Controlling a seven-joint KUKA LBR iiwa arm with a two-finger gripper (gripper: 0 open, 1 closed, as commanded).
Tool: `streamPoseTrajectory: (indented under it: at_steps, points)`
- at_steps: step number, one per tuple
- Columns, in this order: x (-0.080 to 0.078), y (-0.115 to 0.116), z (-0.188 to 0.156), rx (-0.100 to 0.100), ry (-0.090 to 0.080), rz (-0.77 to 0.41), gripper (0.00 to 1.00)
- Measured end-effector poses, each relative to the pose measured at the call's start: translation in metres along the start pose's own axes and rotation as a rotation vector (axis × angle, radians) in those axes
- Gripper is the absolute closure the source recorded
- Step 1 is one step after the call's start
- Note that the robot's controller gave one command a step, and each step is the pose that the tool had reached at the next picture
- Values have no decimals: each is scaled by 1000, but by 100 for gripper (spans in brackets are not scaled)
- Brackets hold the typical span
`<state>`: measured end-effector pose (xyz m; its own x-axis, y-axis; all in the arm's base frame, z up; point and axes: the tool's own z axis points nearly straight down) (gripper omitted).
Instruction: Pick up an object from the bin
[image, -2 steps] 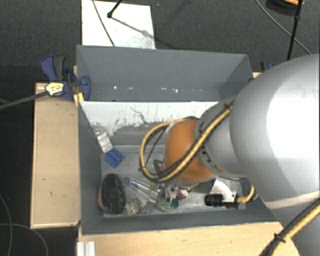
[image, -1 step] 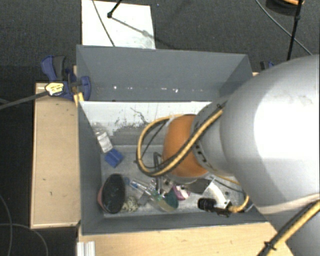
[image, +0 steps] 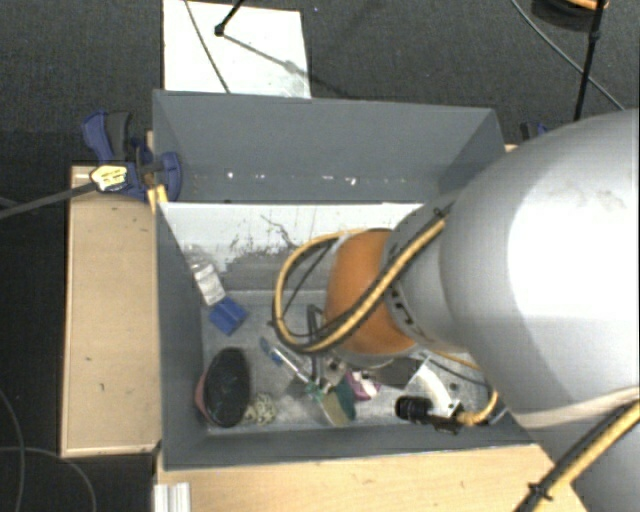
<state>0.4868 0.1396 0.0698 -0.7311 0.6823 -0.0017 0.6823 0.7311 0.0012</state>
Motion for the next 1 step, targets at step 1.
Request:
streamPoseTrajectory:
  at_steps: [1]
  points:
    - [-1, 1, -49, -3, -1, -5, 100]
